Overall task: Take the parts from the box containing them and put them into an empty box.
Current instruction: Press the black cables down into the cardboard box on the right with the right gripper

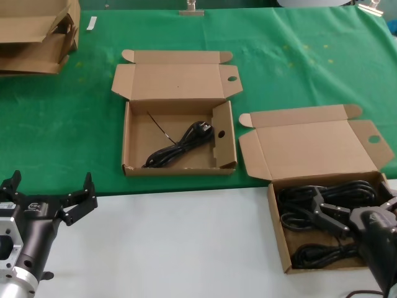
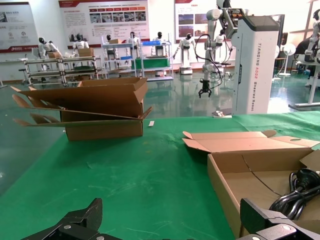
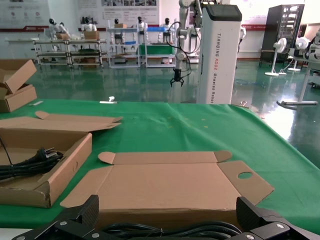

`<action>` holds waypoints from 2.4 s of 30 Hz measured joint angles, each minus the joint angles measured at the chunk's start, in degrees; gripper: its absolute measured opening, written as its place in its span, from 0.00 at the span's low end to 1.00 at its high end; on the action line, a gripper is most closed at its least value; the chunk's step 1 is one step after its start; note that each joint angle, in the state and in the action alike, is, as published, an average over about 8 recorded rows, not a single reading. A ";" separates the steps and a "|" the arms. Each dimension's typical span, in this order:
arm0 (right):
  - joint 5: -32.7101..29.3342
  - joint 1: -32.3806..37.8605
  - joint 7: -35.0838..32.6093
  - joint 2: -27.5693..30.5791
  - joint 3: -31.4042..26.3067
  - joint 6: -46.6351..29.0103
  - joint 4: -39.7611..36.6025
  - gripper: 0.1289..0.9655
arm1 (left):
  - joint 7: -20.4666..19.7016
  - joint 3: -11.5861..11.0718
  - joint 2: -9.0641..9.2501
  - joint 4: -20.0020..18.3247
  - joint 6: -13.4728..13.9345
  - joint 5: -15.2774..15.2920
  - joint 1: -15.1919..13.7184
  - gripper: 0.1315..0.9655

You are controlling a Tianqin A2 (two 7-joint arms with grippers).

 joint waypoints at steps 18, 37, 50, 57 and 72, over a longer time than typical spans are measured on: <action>0.00 0.00 0.00 0.00 0.00 0.00 0.00 1.00 | 0.00 0.00 0.00 0.00 0.00 0.00 0.00 1.00; -0.56 0.10 -1.84 2.40 1.28 -4.32 -0.27 1.00 | 0.00 0.00 0.00 0.00 0.00 0.01 0.00 1.00; -4.92 4.71 -4.06 11.59 -1.76 -9.07 -3.92 1.00 | 0.00 0.00 0.00 0.00 0.00 0.01 0.00 1.00; -6.06 7.36 -18.47 10.59 -0.19 -13.37 -7.69 1.00 | 0.00 0.00 0.00 0.00 0.00 0.01 0.00 1.00; -10.65 9.72 -33.57 14.48 -4.15 -19.76 -9.74 1.00 | -0.03 0.00 0.00 0.00 0.00 0.01 0.00 1.00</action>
